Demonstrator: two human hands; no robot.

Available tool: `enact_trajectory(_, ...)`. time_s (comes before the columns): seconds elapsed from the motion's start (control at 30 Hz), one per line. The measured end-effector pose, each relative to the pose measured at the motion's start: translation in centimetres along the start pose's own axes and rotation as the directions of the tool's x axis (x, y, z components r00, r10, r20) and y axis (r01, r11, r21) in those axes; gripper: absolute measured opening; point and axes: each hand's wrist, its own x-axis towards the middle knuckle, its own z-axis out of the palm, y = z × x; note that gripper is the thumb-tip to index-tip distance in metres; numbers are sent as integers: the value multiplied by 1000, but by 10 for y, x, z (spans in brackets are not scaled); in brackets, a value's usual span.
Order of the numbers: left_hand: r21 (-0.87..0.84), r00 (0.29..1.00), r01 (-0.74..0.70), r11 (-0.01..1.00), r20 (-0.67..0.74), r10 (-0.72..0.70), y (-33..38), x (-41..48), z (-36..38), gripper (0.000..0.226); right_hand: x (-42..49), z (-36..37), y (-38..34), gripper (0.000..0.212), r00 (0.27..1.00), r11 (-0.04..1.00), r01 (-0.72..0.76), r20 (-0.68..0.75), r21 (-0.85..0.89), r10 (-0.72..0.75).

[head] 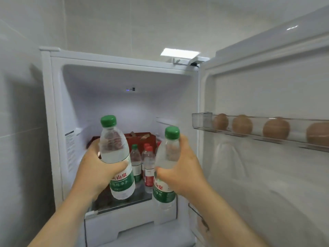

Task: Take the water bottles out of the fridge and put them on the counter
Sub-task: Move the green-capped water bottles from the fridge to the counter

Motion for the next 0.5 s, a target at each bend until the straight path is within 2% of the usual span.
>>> enact_trajectory(0.1,-83,988,-50,995,139,61,23,-24,11,58,-40,-36,-25,77,998,998,-21,-62,-55,18)
enact_trajectory(0.2,-196,943,-74,978,304,133,53,-43,28,56,-75,-73,-55,80,990,987,-66,-137,-149,45)
enact_trajectory(0.3,-285,885,-71,956,424,192,81,-63,46,71,-110,-108,-84,79,977,968,-84,-210,-238,33)
enact_trajectory(0.37,-338,837,-85,937,486,251,104,-85,60,84,-141,-135,-103,83,957,950,-110,-290,-291,22)
enact_trajectory(0.5,-425,743,-153,892,546,387,157,-140,88,80,-208,-184,-137,90,910,903,-161,-415,-398,-21)
